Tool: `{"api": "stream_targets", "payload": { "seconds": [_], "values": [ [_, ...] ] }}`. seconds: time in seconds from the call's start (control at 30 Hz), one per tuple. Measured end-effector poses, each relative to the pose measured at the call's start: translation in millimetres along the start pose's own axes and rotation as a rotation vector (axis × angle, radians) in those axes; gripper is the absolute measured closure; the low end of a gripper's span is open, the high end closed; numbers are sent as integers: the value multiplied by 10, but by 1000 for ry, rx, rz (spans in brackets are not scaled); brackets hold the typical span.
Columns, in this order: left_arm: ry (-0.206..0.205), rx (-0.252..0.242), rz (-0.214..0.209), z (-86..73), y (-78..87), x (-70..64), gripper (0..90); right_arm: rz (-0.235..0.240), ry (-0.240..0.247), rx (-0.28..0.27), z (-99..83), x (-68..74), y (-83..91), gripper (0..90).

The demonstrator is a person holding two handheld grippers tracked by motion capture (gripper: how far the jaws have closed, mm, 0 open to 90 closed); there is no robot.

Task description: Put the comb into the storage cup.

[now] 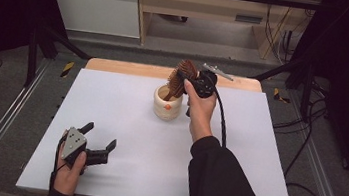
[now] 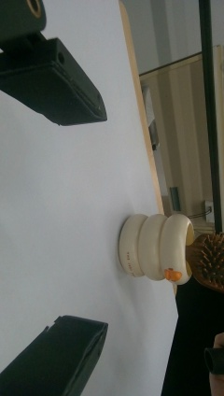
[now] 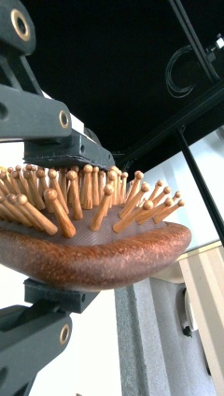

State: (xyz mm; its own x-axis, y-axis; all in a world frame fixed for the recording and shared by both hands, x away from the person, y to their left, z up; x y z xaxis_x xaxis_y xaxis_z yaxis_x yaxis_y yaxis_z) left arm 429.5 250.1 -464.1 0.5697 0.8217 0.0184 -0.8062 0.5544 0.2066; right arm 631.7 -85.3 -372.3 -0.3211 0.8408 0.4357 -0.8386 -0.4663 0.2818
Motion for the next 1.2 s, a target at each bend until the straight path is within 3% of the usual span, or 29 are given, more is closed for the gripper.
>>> {"api": "stream_targets", "payload": {
  "seconds": [1.2],
  "values": [
    [-5,7,-7,-1,-7,-16,17,-22,-19,16,-24,-94,7,441]
  ]
}}
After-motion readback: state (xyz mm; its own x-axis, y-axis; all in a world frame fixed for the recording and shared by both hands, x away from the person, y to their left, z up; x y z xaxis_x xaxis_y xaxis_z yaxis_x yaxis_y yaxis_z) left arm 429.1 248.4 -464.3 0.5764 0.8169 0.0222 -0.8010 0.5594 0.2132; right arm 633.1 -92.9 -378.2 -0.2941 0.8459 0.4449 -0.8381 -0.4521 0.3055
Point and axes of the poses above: each handheld gripper's, and its own axes: y roughly backward along the jaws, z roughly out of its top, x roughly to its left, the point moved 1 cm from there along -y, roughly forward along the jaws, and after that the axes turned 5 degrees about -z, right-handed, at the moved point
